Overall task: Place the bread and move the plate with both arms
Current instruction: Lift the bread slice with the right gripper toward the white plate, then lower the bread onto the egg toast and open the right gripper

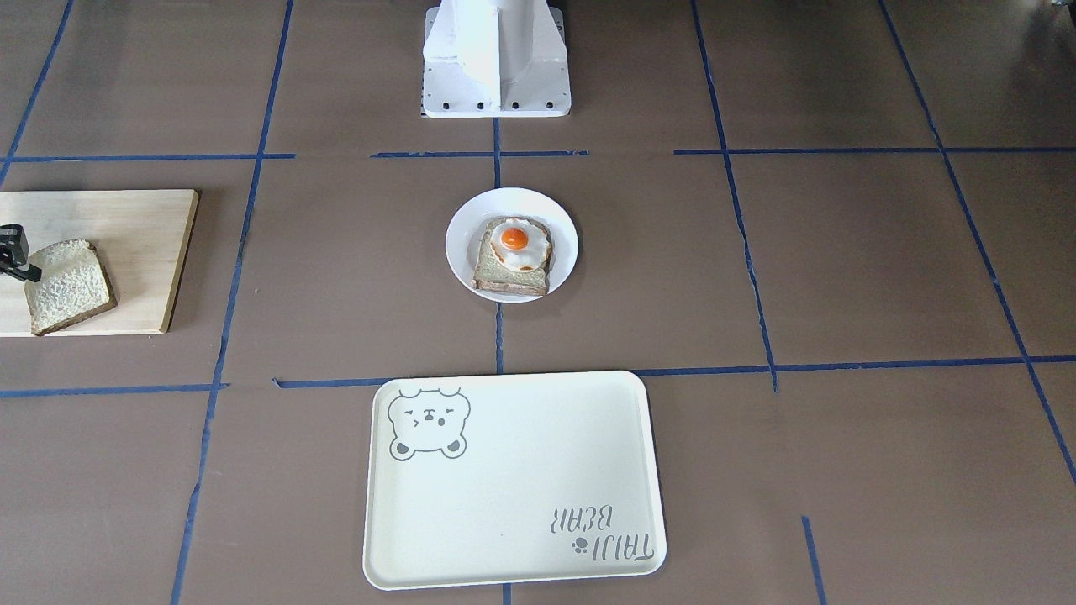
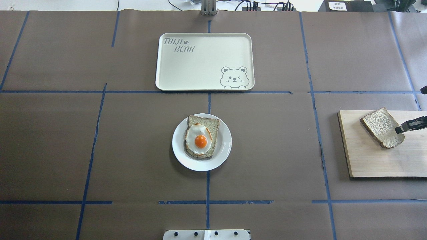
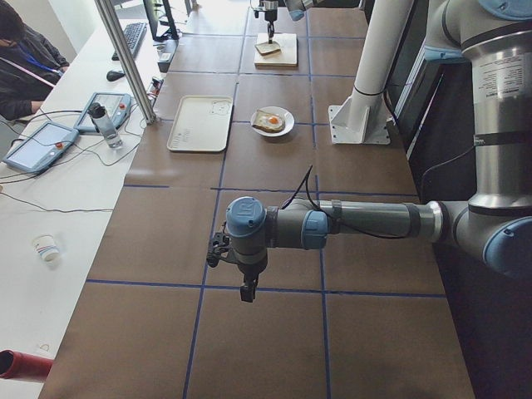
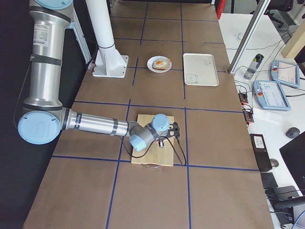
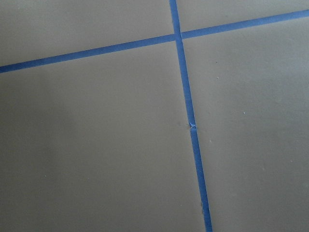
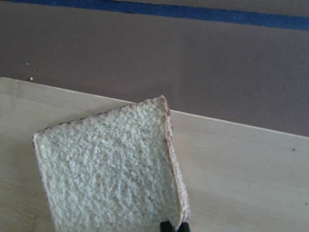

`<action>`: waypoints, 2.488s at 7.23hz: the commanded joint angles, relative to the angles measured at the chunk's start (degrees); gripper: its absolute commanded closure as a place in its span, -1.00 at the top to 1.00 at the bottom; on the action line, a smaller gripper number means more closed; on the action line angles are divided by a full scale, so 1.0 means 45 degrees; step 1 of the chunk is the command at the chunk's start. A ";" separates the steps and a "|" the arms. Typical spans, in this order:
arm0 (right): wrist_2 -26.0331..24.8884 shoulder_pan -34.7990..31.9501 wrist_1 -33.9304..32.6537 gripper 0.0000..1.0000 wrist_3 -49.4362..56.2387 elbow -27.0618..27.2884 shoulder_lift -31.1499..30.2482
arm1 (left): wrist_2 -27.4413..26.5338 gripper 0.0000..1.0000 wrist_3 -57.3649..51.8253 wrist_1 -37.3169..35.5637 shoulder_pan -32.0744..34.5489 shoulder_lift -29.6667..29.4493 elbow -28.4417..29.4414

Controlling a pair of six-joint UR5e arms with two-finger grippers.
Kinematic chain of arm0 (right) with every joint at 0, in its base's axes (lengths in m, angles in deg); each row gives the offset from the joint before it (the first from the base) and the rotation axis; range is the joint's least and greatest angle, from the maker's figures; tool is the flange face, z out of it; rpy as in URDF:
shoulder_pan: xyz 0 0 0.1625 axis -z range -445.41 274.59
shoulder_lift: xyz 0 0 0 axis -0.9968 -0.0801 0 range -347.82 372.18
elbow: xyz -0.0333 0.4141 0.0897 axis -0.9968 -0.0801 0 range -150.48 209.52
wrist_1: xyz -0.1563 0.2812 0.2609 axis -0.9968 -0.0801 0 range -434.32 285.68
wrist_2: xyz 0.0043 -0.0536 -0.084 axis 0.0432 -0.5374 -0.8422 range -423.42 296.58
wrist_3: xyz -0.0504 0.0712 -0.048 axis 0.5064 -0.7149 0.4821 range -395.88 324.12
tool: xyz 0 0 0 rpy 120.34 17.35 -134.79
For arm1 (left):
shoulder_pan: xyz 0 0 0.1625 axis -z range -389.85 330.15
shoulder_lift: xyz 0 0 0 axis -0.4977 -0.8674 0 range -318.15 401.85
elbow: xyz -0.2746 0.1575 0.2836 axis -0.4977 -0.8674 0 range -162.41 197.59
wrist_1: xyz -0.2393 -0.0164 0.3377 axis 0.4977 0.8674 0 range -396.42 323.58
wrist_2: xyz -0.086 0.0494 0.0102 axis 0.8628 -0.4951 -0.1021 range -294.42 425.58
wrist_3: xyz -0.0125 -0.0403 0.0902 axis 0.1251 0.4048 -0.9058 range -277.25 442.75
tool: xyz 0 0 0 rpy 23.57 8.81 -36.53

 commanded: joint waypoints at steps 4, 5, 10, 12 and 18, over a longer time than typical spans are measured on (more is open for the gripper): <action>0.0898 -0.0023 -0.0324 -1.00 -0.5020 0.3158 0.0126 | 0.0000 1.00 0.0000 0.0000 0.0000 0.0007 0.0000; 0.0920 0.0288 -0.0578 -1.00 -0.6057 0.3572 0.0920 | 0.0000 1.00 0.0000 -0.0019 0.0000 0.0007 -0.0019; -0.0770 0.3721 -0.0697 -1.00 -1.2678 0.3595 0.6252 | 0.0000 1.00 0.0000 -0.0020 0.0000 0.0007 0.0000; -0.4160 0.6352 -0.0697 -1.00 -1.3682 0.3498 0.7369 | 0.0000 1.00 0.0000 -0.0020 0.0000 0.0007 -0.0020; -1.0893 1.0288 -0.0951 -1.00 -1.5793 0.3595 0.7570 | 0.0000 1.00 0.0000 0.0000 0.0000 0.0007 -0.0020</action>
